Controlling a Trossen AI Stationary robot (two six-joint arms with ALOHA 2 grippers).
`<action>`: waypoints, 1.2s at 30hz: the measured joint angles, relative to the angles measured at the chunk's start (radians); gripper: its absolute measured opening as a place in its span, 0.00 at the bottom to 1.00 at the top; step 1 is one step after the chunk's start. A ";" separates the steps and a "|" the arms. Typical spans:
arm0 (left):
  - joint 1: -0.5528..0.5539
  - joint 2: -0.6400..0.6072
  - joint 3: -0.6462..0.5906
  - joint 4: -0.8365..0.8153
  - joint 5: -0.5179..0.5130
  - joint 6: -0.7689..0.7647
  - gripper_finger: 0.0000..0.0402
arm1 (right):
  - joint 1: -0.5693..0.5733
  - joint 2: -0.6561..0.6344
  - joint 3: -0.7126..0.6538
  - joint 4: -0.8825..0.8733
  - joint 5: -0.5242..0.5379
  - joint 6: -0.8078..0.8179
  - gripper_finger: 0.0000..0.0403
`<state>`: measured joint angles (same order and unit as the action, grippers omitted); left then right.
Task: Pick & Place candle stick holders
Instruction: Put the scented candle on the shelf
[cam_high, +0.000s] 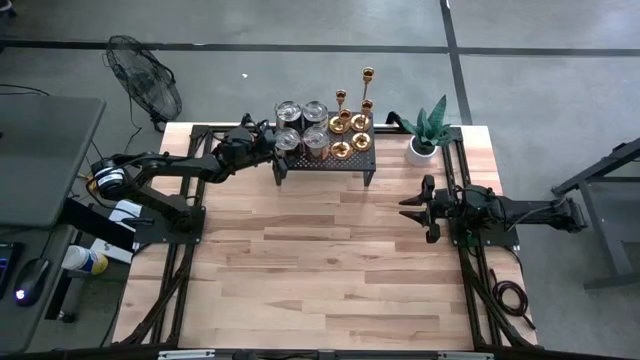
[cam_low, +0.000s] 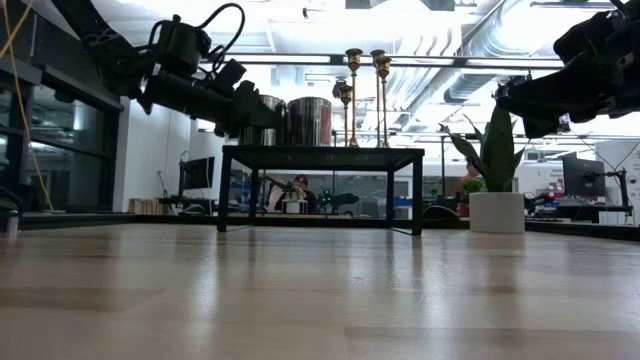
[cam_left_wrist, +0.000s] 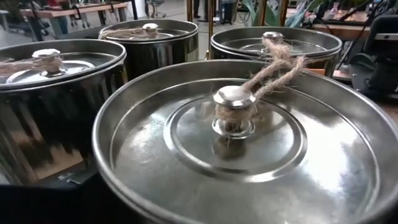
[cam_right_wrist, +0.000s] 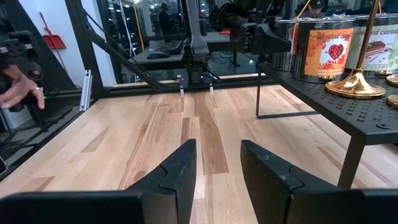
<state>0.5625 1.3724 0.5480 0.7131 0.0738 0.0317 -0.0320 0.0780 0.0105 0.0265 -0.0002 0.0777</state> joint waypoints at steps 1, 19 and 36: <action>0.000 0.000 0.000 -0.001 -0.001 0.008 0.97 | 0.000 0.000 0.000 0.000 0.000 0.000 0.29; 0.000 0.000 0.000 0.059 0.002 0.016 0.98 | 0.000 0.000 0.000 0.000 0.000 0.000 0.29; 0.000 0.000 0.036 0.073 0.017 0.015 0.98 | 0.000 0.000 0.000 0.000 0.000 0.000 0.29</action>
<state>0.5625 1.3720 0.5838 0.7861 0.0906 0.0471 -0.0322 0.0783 0.0106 0.0266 -0.0001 0.0776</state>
